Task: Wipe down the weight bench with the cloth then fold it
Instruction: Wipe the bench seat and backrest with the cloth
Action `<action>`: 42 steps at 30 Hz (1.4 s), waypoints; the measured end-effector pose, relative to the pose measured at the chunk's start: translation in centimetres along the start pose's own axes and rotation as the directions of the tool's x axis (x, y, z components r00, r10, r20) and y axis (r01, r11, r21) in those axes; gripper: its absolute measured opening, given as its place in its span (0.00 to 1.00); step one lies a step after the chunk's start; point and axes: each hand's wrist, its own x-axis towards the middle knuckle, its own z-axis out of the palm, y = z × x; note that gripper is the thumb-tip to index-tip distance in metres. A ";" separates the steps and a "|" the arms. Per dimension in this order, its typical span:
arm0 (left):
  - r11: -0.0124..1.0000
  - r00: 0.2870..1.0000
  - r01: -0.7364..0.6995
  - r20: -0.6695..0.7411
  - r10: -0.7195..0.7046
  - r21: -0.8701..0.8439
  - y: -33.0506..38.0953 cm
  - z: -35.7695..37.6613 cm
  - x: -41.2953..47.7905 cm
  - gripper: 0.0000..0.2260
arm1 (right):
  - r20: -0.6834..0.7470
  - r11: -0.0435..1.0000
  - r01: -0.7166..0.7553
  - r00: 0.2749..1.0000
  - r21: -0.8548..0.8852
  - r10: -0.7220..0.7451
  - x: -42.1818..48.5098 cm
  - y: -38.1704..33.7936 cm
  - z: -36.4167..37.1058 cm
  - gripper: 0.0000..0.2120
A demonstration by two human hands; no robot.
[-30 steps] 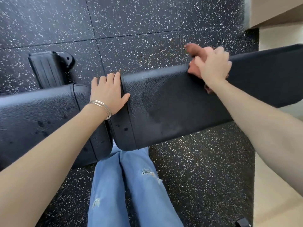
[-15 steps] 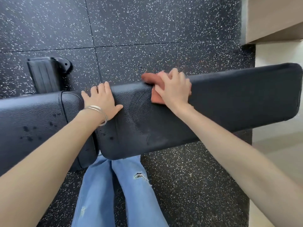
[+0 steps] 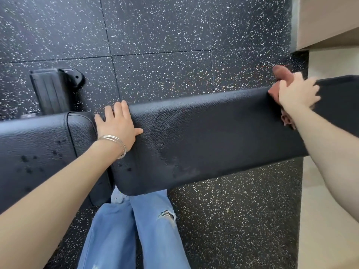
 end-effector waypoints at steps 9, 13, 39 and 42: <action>1.000 0.999 0.008 0.034 -0.008 -0.007 -0.2 -0.4 0.1 0.40 | -0.087 0.807 0.587 0.809 0.070 -0.581 -16.9 -12.1 -0.1 0.15; 0.998 1.000 -0.031 0.002 0.031 -0.047 -1.1 0.0 0.1 0.40 | -0.028 0.675 0.736 0.677 0.044 -0.736 -18.6 -13.7 -0.1 0.16; 0.995 0.992 -0.088 -0.089 0.093 0.055 -17.4 5.1 -7.4 0.56 | -0.133 0.430 0.900 0.419 -0.068 -0.898 -40.2 -15.1 4.1 0.20; 0.991 0.989 -0.102 -0.094 0.110 0.086 -17.7 5.7 -7.8 0.58 | -0.170 0.623 0.781 0.620 0.039 -0.766 -37.8 -14.5 3.7 0.17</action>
